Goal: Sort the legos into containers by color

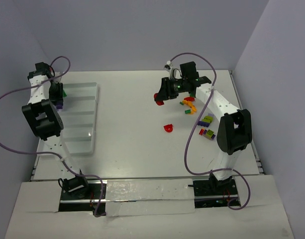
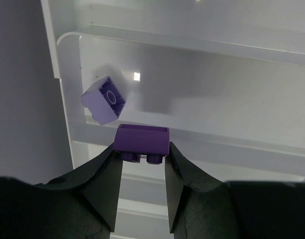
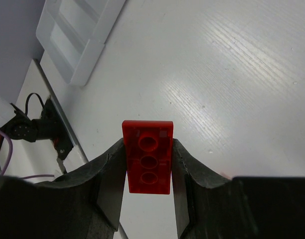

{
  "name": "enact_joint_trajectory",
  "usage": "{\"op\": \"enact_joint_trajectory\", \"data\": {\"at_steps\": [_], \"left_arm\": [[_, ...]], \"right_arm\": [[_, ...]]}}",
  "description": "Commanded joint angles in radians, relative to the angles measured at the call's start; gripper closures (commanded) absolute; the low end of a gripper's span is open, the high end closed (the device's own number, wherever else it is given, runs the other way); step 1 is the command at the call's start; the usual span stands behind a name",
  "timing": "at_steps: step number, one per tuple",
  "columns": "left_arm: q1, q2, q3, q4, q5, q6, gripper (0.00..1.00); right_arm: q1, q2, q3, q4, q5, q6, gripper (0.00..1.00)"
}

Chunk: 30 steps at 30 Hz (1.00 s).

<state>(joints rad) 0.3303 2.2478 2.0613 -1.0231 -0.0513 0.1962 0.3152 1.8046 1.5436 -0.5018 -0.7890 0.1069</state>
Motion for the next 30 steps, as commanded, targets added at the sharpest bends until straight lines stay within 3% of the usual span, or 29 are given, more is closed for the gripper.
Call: {"op": "enact_joint_trajectory", "data": {"at_steps": [1,7,11,14,21,23,25,30], "left_arm": [[0.005,0.019,0.020,0.036,-0.027,0.011,0.84],[0.006,0.053,0.029,0.053,-0.039,0.016,0.73],[0.004,0.064,0.023,0.072,-0.050,0.022,0.52],[0.004,0.073,0.025,0.078,-0.056,0.027,0.43],[0.004,0.082,0.109,0.051,-0.034,0.034,0.33],[0.004,0.064,0.165,0.025,0.049,0.026,0.32],[0.000,-0.012,0.174,0.005,0.262,0.026,0.32],[-0.087,-0.367,-0.201,0.232,0.767,-0.056,0.29]], "right_arm": [[0.008,-0.018,0.026,0.015,0.017,-0.022,1.00],[0.011,-0.008,0.033,0.007,0.030,-0.031,1.00],[0.016,-0.004,0.043,-0.003,0.042,-0.033,1.00],[0.021,-0.004,0.052,-0.009,0.048,-0.035,1.00],[0.038,-0.016,0.061,-0.010,0.071,-0.032,1.00],[0.044,-0.025,0.052,-0.003,0.071,-0.029,1.00],[0.047,-0.045,0.029,0.032,0.064,-0.005,1.00],[0.056,-0.037,0.016,0.134,-0.116,0.127,1.00]]}}
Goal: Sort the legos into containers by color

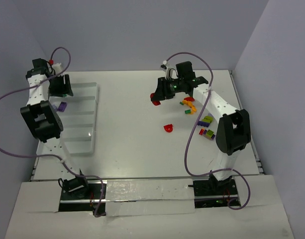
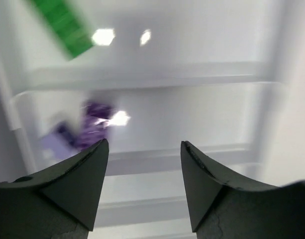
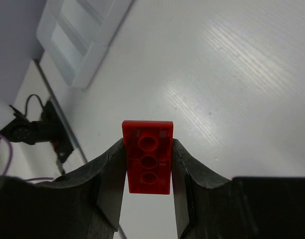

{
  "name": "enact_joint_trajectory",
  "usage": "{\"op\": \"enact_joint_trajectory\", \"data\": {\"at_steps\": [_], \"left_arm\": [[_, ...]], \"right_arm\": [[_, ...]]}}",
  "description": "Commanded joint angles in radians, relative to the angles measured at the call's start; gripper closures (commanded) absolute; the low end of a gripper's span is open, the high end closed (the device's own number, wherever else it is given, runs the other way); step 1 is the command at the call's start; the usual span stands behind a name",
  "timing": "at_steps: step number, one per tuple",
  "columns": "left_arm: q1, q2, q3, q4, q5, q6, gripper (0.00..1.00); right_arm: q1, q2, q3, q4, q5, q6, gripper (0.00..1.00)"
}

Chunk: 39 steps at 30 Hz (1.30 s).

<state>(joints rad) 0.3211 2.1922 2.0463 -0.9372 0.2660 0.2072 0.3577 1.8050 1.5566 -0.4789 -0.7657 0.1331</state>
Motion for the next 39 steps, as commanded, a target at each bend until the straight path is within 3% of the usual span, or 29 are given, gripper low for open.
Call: {"op": "enact_joint_trajectory", "data": {"at_steps": [1,6,10,12,16,20,39], "left_arm": [[-0.124,-0.415,-0.306,0.252,0.534,-0.120,0.27],[-0.282,-0.594,-0.600,0.571,0.824,-0.416,0.29],[-0.383,-0.688,-0.763,0.855,0.867,-0.622,0.31],[-0.431,-0.708,-0.818,0.920,0.858,-0.681,0.32],[-0.470,-0.711,-0.894,1.050,0.847,-0.832,0.31],[-0.488,-0.710,-0.964,1.270,0.886,-0.994,0.29],[-0.612,-0.639,-1.005,1.557,0.869,-1.261,0.23]], "right_arm": [[0.015,-0.033,-0.001,0.135,-0.174,0.146,1.00],[0.034,-0.063,-0.072,0.347,-0.327,0.293,1.00],[0.057,-0.071,-0.092,0.412,-0.363,0.363,1.00],[0.061,-0.080,-0.120,0.466,-0.349,0.422,1.00],[0.058,-0.137,-0.267,0.804,-0.304,0.682,1.00],[0.061,-0.123,-0.296,0.949,-0.252,0.835,1.00],[0.065,-0.094,-0.344,1.171,-0.219,1.029,1.00]]}}
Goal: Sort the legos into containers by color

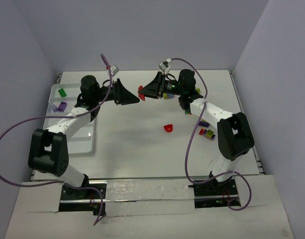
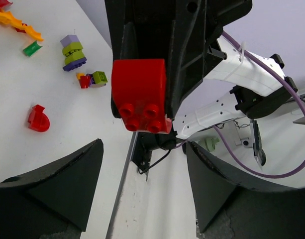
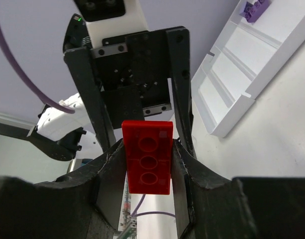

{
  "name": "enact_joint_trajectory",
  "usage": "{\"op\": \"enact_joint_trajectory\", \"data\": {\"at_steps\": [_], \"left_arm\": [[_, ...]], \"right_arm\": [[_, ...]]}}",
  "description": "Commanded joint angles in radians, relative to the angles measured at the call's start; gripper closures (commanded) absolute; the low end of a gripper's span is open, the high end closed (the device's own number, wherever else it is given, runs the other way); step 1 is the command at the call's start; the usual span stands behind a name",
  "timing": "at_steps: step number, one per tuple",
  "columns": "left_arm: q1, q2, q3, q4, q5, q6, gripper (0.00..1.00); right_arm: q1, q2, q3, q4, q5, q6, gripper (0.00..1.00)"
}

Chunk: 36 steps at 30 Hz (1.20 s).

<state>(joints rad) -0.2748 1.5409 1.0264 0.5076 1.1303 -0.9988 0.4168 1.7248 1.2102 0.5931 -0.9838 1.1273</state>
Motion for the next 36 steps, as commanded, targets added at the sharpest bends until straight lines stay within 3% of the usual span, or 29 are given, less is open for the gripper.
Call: {"op": "enact_joint_trajectory", "data": {"at_steps": [1,7,18,28,32,36], "left_arm": [[-0.021,0.016,0.020,0.115,0.003,-0.060,0.23],[-0.029,0.036,0.037,0.137,-0.009,-0.083,0.25],[-0.034,0.047,0.008,0.334,-0.023,-0.246,0.35],[-0.044,0.073,0.021,0.355,-0.043,-0.268,0.42],[-0.044,0.076,0.024,0.355,-0.050,-0.268,0.53],[-0.044,0.068,0.020,0.347,-0.042,-0.258,0.72]], "right_arm": [[0.007,-0.013,0.003,0.105,-0.003,0.039,1.00],[0.017,-0.010,0.000,0.113,-0.001,0.040,1.00],[0.019,-0.005,-0.006,0.088,0.017,0.013,1.00],[0.028,-0.002,-0.003,0.077,0.022,0.000,1.00],[0.027,-0.004,0.000,0.052,0.027,-0.019,1.00],[0.028,-0.005,0.000,0.040,0.027,-0.031,0.98]]}}
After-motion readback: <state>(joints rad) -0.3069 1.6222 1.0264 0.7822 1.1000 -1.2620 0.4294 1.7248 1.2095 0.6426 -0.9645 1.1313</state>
